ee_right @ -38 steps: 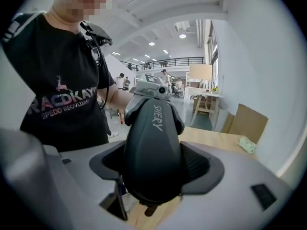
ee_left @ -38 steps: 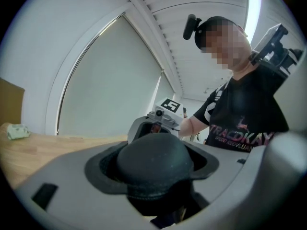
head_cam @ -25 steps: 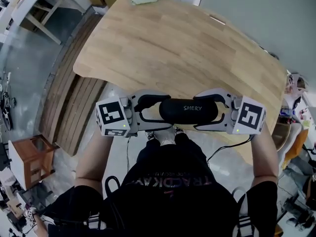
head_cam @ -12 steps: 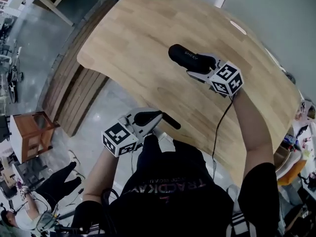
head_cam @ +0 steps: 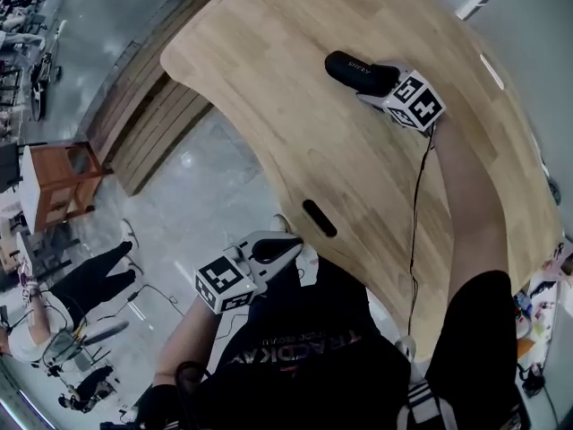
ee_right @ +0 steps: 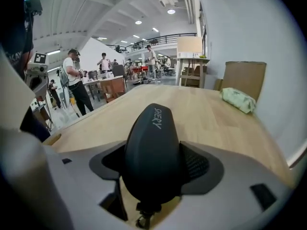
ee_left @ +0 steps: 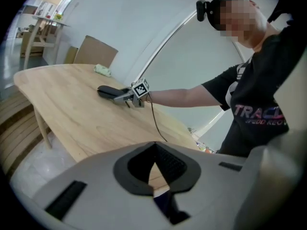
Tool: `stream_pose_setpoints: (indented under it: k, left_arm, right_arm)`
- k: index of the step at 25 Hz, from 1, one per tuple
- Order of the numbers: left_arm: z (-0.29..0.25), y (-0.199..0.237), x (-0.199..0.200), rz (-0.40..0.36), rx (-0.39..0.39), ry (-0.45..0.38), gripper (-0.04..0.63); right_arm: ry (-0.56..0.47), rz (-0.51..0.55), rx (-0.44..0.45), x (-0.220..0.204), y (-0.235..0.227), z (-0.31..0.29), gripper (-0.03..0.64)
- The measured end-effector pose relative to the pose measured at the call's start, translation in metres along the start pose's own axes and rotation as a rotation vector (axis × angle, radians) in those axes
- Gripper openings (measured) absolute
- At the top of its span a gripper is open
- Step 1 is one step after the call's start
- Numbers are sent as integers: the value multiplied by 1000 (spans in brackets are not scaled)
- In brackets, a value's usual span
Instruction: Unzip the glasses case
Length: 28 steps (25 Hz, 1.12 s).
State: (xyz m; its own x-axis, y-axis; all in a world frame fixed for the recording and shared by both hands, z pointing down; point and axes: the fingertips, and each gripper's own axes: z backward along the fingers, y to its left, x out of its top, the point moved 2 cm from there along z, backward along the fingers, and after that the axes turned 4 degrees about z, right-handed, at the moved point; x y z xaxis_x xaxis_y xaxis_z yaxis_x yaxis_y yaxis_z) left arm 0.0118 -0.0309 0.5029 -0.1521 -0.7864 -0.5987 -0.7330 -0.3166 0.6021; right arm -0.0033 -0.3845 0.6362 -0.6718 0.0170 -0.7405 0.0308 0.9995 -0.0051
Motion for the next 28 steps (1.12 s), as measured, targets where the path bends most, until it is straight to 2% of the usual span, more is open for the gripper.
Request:
stream_pose_setpoints:
  k: [6,12,15,17,18,20,21,24,28]
  left_arm:
    - [1,14,-1,47,6,-67,12]
    - [5,18,-13,51,-10,-52,12]
    - [7,19,-8,22,-37,-70,12]
    - [11,22,-5,-2,-52,-84,12]
    - [15,24,-5,-11,-57,-87,12]
    - [23,29,-6,-28,-62,-95,12]
    - [28,30,-7,-35,-62,-98,12]
    - [47,29,-9,-68,-59,-93,11]
    - [69,25,-4,-140,-64,-95,12]
  right_arm:
    - [44,59,20,-7,-4,-24,345]
    - [57,102,-16,-4,2,-21,357]
    - [27,76,-60,4,-2,3,360]
    - [-26,14,-103,10,-2,23,356]
    - [-64,-28,-135,14,0,35,323]
    - [-156,-125,-217,22,5,62,86]
    - [-202,-179,-254,26,10,76,18]
    - [-314,-313,-350,43,45,121,17]
    - [-411,-423,-463,62,118,174,17]
